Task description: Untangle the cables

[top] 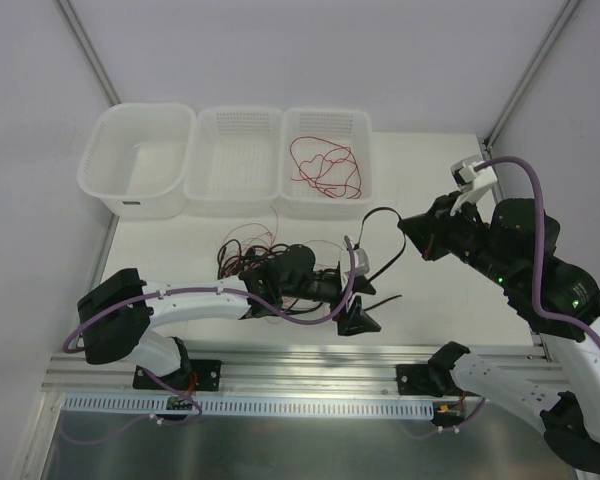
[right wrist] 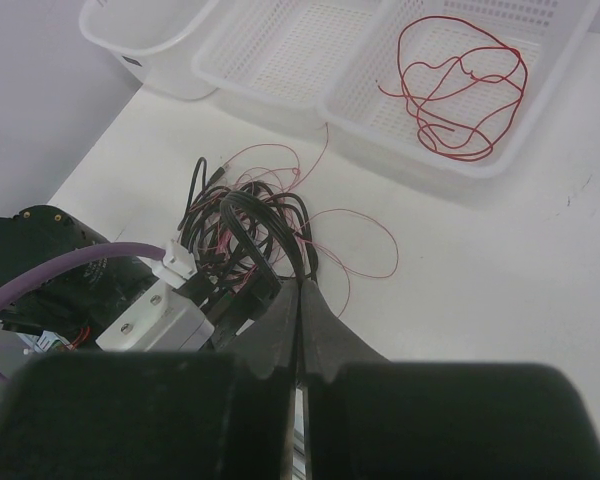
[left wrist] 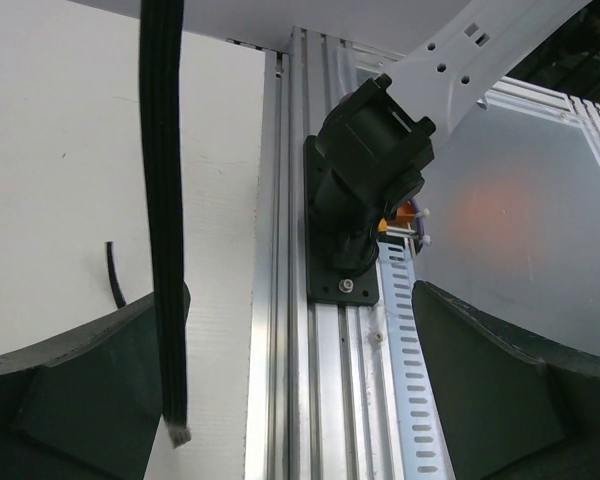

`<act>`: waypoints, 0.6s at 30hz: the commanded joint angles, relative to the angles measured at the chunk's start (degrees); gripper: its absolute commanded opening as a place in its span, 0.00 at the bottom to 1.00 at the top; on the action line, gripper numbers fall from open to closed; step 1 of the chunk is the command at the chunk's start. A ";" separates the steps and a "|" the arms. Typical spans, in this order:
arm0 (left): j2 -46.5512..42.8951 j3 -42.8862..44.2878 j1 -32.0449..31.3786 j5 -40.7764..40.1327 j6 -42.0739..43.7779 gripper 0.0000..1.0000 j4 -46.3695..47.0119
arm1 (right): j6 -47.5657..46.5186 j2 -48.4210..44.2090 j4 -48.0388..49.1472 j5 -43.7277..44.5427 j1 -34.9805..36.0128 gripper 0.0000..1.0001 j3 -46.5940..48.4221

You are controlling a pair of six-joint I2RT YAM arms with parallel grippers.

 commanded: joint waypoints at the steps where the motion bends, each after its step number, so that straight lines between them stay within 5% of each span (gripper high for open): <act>1: -0.01 0.83 -0.58 0.55 -0.33 0.95 3.44 | 0.64 -0.46 3.18 -0.64 0.20 0.01 1.37; 3: 0.08 1.01 -0.58 0.82 -0.51 0.88 3.44 | 0.64 -0.46 3.18 -0.38 0.20 0.01 1.28; 8: 0.96 1.36 -0.58 1.96 -1.48 0.41 3.44 | 0.73 -0.46 3.62 -0.55 0.28 0.01 1.20; 15: 0.61 0.92 -0.58 1.08 -1.74 0.00 3.79 | 0.64 -0.99 3.62 -0.29 0.20 0.01 0.76; 18: -0.36 0.48 -0.58 0.47 -1.65 0.00 3.79 | 0.64 -1.25 3.36 0.24 0.20 0.01 0.14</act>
